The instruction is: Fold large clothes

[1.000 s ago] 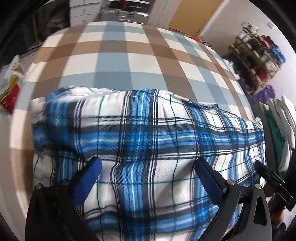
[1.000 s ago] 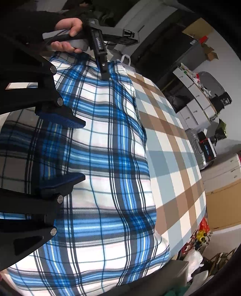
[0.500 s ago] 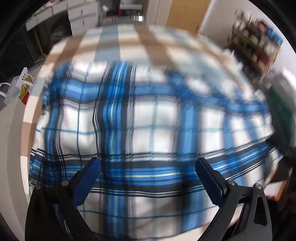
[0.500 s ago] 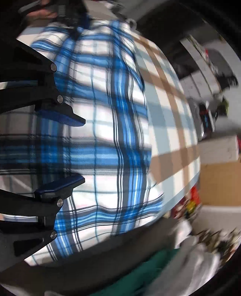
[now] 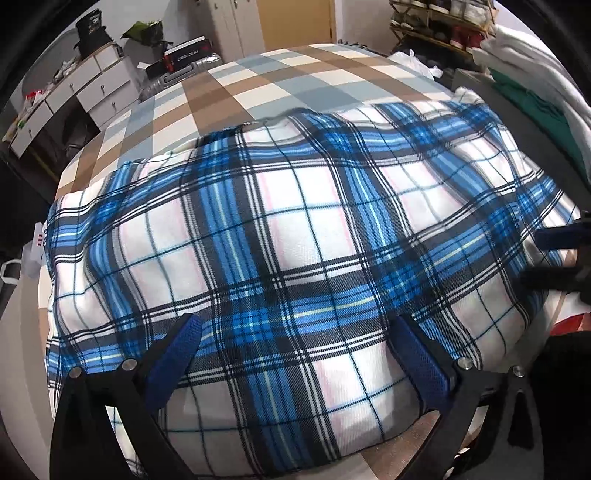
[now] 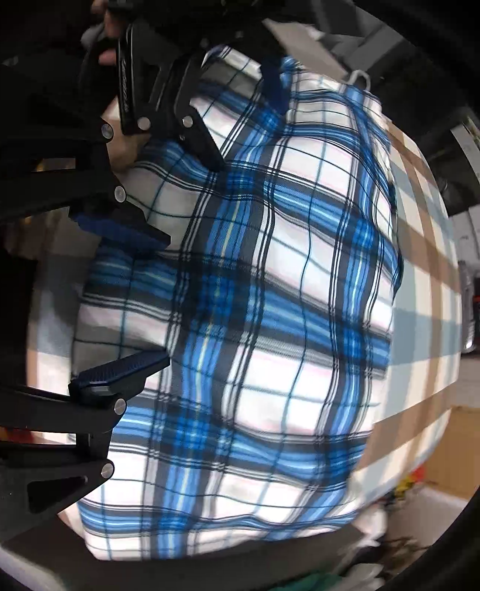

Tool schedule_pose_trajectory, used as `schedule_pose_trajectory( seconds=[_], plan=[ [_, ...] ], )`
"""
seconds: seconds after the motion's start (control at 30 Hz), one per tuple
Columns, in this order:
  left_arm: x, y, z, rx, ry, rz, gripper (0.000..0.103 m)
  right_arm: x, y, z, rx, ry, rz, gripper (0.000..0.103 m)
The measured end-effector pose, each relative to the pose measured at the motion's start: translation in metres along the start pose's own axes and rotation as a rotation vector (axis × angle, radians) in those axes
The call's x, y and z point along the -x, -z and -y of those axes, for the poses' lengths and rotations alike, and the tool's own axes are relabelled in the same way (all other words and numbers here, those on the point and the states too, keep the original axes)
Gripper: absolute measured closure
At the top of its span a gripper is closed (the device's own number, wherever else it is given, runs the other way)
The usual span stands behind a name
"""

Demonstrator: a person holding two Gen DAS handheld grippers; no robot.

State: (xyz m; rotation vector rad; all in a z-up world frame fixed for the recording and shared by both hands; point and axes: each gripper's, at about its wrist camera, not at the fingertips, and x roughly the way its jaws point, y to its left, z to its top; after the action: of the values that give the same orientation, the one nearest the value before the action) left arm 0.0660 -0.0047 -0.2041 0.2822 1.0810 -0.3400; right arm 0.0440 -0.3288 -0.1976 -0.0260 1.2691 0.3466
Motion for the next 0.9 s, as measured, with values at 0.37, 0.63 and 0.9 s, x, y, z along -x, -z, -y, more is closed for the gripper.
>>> schedule_pose_trajectory(
  seconds=[0.37, 0.63, 0.9],
  plan=[
    [0.002, -0.030, 0.072, -0.123, 0.096, 0.076, 0.002, 0.037, 0.096, 0.194, -0.687, -0.438, 0.155, 0.042],
    [-0.044, -0.056, 0.071, 0.017, 0.103, -0.054, 0.001, 0.023, 0.092, 0.182, -0.676, -0.479, 0.194, 0.042],
    [-0.054, -0.075, 0.086, 0.058, 0.067, -0.046, 0.001, 0.022, 0.047, 0.168, -0.615, -0.287, 0.248, 0.040]
  ],
)
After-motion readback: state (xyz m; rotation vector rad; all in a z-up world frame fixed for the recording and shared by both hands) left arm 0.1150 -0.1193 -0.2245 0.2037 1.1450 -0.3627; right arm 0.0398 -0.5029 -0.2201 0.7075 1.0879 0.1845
